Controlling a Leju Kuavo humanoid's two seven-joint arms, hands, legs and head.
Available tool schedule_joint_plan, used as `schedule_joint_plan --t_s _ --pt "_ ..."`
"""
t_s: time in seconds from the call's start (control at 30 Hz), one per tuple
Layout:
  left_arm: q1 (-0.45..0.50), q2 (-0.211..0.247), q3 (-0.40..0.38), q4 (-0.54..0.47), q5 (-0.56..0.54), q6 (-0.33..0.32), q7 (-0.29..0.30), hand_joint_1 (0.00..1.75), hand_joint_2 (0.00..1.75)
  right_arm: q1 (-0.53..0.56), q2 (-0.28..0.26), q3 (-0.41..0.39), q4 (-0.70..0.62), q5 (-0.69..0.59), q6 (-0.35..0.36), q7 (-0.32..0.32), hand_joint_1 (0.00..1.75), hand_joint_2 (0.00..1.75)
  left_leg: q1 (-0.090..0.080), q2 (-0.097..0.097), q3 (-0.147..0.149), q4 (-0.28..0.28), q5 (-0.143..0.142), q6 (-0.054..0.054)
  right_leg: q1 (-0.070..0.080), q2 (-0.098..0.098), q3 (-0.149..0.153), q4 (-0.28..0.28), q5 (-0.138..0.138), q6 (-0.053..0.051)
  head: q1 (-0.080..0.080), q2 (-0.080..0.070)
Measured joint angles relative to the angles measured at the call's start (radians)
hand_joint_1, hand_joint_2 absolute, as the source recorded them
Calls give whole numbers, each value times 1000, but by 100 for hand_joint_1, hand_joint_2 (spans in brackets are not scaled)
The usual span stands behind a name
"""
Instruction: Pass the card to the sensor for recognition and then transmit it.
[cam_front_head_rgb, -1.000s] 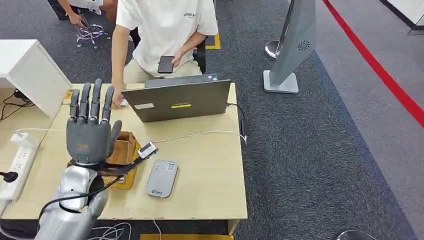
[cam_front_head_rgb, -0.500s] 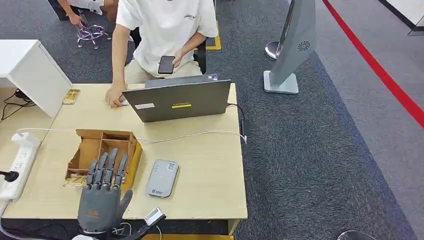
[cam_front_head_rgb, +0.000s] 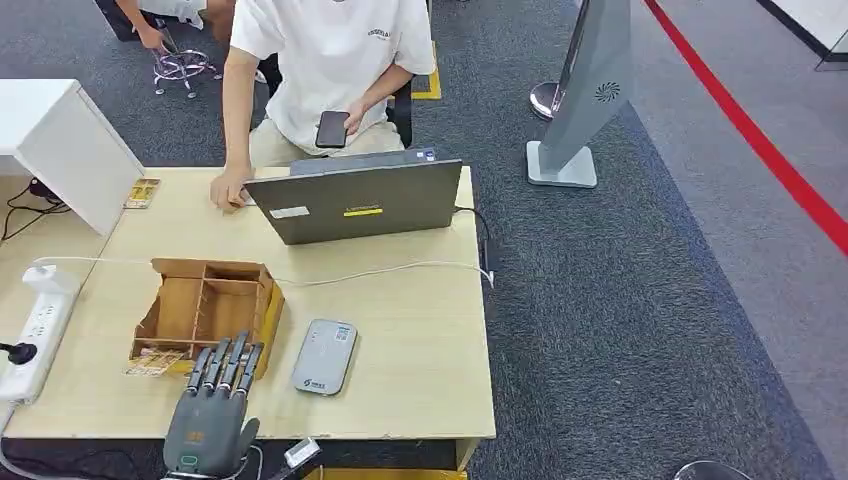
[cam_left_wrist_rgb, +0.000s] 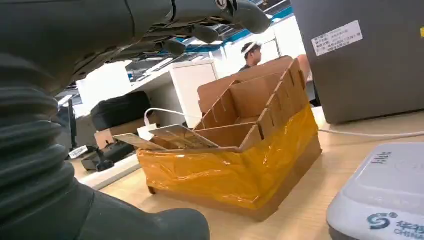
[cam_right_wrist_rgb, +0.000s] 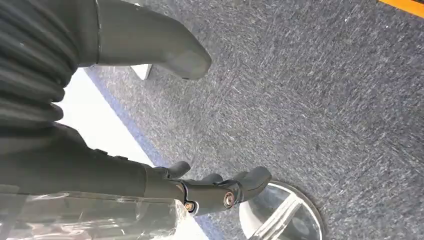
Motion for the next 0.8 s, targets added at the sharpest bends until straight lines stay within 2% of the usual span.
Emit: schedule_joint_plan --t_s 0.13,0.23,0.33,0.4,0.63,0.8 --pt "-5 3 2 8 -28 8 13 0 175 -5 7 -10 0 5 -2 1 0 175 0 0 0 0 0 0 0 0 0 0 0 0 0 0" --pt "-15 -3 35 21 -86 22 35 0 175 -13 10 -10 5 11 -5 2 0 175 0 0 0 0 0 0 0 0 0 0 0 0 0 0" --pt "-32 0 70 35 -102 28 99 0 175 -19 13 -10 8 21 -5 3 0 175 0 0 0 0 0 0 0 0 0 0 0 0 -1 0" --pt "-38 6 83 45 -104 31 119 0 175 -25 15 -11 11 29 -5 1 0 175 1 0 0 0 1 -1 0 0 0 0 0 0 0 0" --pt "-43 13 108 70 -106 30 128 0 175 -34 15 -12 16 45 -5 -2 0 175 1 0 0 0 1 -1 1 0 0 0 0 0 -1 0" --pt "-48 5 155 97 -106 43 65 0 175 -48 16 -25 24 86 -5 -27 0 175 1 0 0 0 0 -1 0 0 0 0 0 0 0 0"
